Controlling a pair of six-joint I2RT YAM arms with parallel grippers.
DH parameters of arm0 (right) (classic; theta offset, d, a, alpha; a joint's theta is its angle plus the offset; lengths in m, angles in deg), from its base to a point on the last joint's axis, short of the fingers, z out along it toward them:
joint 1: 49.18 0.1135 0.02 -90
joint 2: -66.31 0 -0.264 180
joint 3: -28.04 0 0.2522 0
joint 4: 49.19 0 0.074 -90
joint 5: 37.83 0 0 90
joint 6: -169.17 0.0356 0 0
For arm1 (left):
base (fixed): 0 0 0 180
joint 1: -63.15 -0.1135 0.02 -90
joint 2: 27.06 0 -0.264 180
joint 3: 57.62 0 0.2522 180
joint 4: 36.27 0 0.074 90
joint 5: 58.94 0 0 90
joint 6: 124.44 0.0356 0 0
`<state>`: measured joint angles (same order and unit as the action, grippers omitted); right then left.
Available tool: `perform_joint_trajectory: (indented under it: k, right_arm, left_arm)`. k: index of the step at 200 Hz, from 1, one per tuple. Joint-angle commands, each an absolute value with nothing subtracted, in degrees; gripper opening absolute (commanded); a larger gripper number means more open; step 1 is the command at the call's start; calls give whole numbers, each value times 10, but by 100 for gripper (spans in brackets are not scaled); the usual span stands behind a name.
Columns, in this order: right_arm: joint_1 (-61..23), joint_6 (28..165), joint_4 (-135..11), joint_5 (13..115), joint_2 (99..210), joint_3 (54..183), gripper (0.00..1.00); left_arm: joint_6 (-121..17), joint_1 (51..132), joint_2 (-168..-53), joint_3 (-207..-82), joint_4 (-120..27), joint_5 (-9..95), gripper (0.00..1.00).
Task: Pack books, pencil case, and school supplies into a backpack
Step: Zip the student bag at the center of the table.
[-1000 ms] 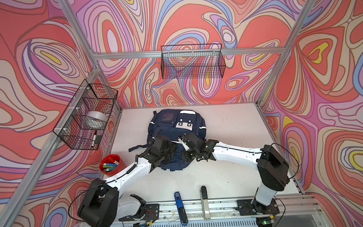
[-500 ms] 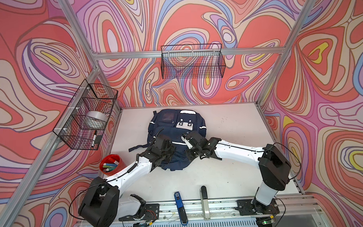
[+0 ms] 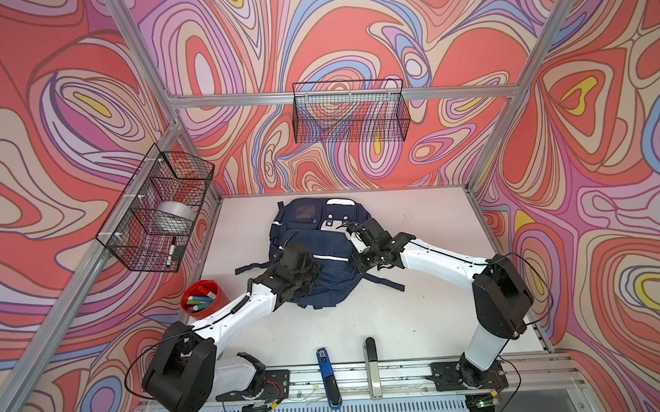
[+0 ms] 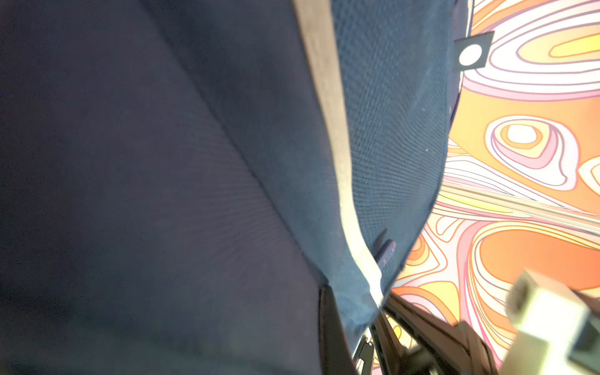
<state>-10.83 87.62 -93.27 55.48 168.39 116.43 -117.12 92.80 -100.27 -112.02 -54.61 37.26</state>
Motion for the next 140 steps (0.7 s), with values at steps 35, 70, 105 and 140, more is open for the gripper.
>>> perform_joint_trajectory:
  k: [35, 70, 105, 140]
  right_arm:
    - [-172, 868, -922, 433, 1737, 1225, 0]
    - [-173, 864, -908, 461, 1704, 1201, 0]
    - [-173, 862, -904, 473, 1661, 1168, 11]
    - [-173, 878, -893, 469, 1609, 1155, 58]
  left_arm:
    - [-1143, 924, -966, -1112, -597, 361, 0]
    - [-1112, 925, -986, -1119, -561, 383, 30]
    - [-1031, 928, -945, -1150, -596, 335, 54]
    - [-938, 926, -865, -1163, -610, 289, 90]
